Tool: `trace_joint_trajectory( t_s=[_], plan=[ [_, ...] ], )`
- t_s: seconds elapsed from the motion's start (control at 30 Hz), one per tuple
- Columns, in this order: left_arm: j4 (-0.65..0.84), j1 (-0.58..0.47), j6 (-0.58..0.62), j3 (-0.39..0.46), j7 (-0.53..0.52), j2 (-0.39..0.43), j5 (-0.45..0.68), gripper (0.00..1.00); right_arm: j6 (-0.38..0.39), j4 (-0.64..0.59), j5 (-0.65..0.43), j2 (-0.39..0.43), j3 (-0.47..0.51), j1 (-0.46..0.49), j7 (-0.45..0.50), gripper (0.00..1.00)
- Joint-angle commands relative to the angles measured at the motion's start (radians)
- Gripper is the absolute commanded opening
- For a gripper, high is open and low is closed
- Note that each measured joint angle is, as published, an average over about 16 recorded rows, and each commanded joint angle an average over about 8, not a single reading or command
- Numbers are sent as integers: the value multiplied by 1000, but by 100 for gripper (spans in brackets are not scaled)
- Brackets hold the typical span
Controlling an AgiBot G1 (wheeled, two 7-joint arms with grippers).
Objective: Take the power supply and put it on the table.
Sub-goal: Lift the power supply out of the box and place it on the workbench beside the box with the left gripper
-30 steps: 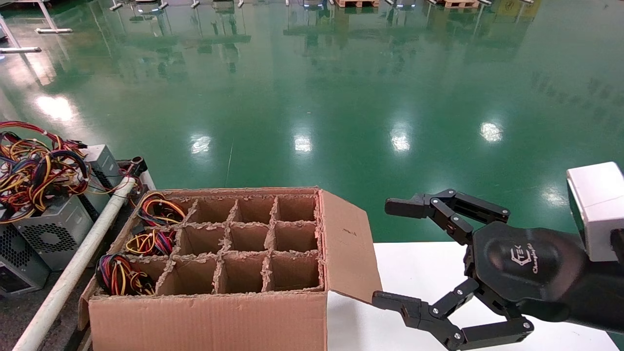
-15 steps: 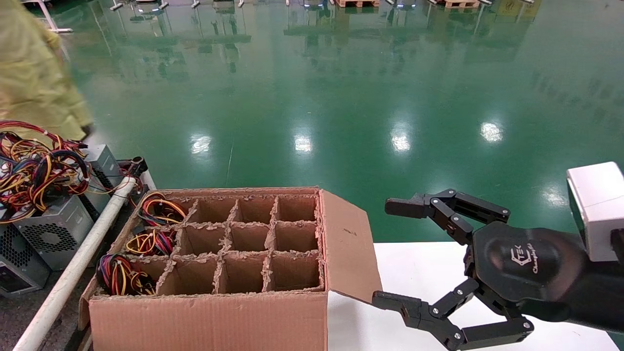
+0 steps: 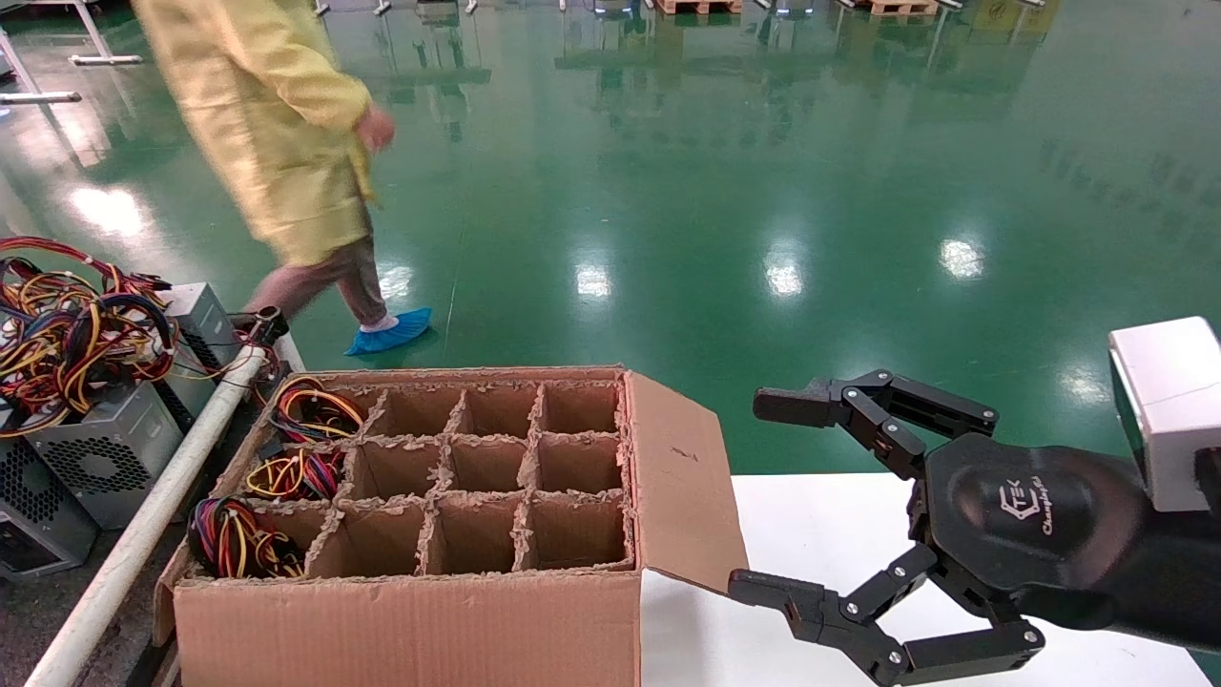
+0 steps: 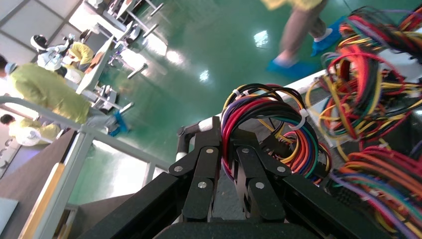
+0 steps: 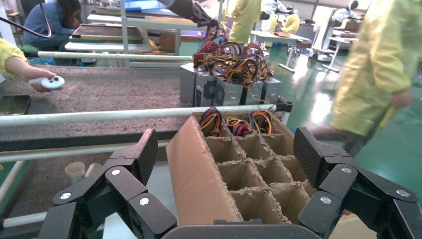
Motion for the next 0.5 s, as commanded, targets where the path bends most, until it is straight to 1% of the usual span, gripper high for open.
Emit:
trace_joint_trajectory(
  t_s=[0.03,0.5],
  plan=[
    [-4,11,-2,-3,-4,8,-4,0,0,0,0,0,0,0,0,100],
    [-17,76,-19,-25,-8,48,-35,0,0,0,0,0,0,0,0,100]
  ],
)
